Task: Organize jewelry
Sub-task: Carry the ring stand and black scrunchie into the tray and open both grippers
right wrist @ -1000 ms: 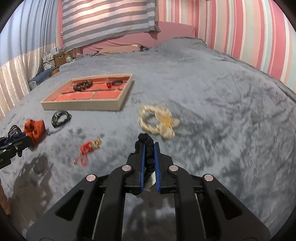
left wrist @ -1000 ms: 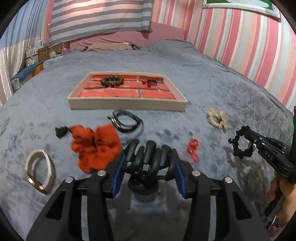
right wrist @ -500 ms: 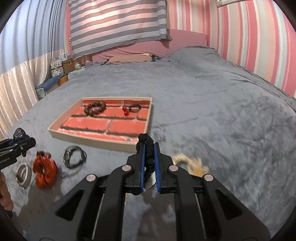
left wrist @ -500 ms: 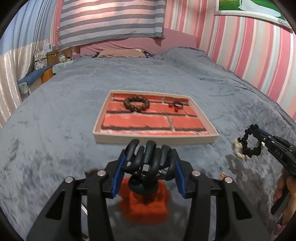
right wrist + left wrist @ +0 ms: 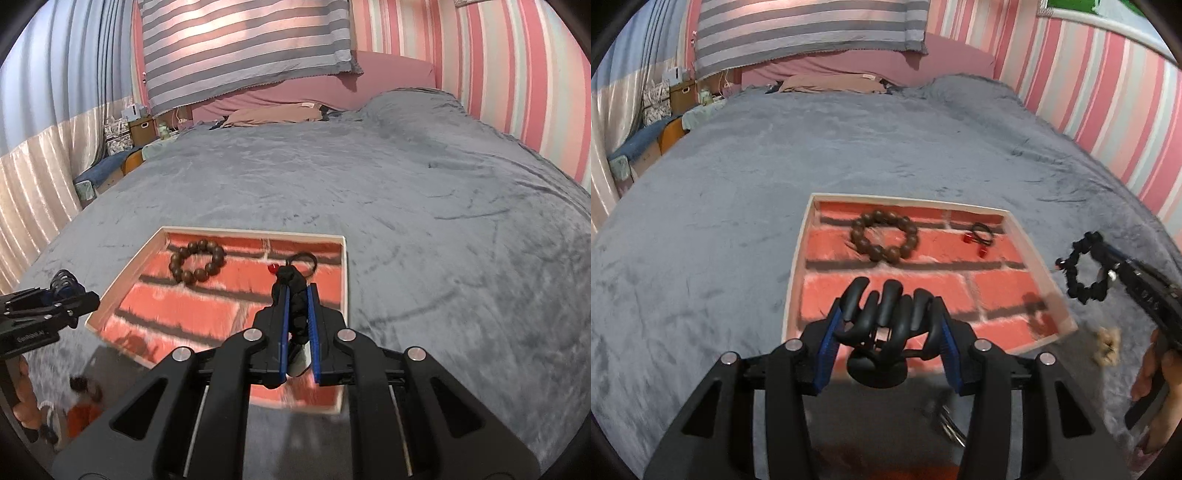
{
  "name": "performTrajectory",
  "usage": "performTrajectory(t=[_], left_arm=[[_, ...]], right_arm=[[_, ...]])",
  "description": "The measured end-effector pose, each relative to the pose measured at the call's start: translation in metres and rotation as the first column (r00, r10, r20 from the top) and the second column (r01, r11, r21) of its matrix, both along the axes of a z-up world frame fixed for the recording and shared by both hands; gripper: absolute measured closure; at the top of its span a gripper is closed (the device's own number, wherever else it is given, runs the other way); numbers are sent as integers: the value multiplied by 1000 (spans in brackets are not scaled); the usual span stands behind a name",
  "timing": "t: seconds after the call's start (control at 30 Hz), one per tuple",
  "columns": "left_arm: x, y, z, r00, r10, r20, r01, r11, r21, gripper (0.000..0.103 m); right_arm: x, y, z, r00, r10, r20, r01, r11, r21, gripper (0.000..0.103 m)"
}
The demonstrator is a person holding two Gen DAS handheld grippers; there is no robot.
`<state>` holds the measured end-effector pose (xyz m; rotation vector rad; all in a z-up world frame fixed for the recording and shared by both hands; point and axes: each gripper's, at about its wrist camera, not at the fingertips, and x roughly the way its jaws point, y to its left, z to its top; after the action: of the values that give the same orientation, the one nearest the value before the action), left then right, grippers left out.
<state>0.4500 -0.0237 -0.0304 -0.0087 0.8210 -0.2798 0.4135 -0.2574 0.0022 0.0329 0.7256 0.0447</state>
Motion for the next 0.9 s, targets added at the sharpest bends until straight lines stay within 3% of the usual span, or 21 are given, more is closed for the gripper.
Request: performTrajectory(t=[0.47, 0.77, 0.9], left_arm=[[106, -14, -52, 991, 22, -130, -10, 996, 93, 56], [123, -24, -83, 975, 15, -220, 21, 987, 162, 56], [124, -25, -87, 977, 12, -212, 30, 981, 193, 55]], right_arm=[[102, 5, -52, 991, -42, -129, 45, 999, 17, 93], [131, 6, -87, 959, -39, -280, 32, 999, -32, 93], [137, 4, -99, 942, -54, -332, 47, 998, -30, 92]])
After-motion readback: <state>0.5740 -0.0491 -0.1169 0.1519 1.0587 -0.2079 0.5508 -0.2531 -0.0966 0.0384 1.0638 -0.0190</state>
